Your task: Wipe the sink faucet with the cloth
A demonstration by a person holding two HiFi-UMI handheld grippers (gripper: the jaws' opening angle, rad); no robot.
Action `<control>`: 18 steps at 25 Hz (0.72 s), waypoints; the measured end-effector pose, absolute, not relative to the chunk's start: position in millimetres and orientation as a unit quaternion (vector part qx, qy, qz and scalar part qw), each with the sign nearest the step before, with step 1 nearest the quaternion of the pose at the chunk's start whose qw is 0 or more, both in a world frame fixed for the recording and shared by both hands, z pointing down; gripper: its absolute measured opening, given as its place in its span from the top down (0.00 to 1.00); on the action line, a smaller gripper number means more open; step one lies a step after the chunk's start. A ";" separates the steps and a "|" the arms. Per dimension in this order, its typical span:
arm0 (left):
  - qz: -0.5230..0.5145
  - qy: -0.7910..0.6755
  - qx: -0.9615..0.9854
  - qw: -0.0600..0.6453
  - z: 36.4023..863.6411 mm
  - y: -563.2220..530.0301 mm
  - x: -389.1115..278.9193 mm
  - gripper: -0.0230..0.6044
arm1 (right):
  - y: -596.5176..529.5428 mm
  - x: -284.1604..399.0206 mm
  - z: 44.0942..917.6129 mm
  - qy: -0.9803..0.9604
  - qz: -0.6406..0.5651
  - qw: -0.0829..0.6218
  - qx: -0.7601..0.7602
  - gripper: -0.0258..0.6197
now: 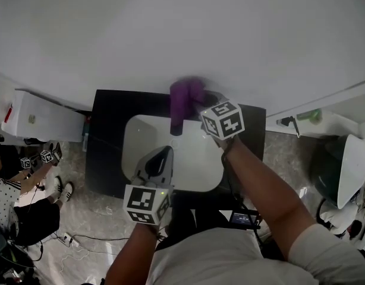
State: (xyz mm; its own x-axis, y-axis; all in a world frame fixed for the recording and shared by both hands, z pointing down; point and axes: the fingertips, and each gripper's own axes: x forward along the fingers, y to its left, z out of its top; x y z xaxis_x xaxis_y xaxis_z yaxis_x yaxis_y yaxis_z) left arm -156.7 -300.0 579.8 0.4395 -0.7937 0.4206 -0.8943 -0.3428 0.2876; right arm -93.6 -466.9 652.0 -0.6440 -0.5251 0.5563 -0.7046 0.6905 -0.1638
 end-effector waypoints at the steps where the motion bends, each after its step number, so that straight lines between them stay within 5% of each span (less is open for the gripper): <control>1: 0.104 -0.519 0.813 0.242 579.1 -300.6 -156.2 0.96 | -466.3 -96.4 646.2 -0.890 0.182 0.239 0.344 0.83; 10: 0.104 -0.518 0.813 0.246 585.4 -301.5 -155.0 0.96 | -448.6 -102.5 748.0 -0.857 0.259 0.312 0.316 0.83; 18: 0.099 -0.521 0.811 0.245 579.4 -306.9 -161.2 0.96 | -456.4 -103.6 634.2 -0.896 0.182 0.231 0.332 0.83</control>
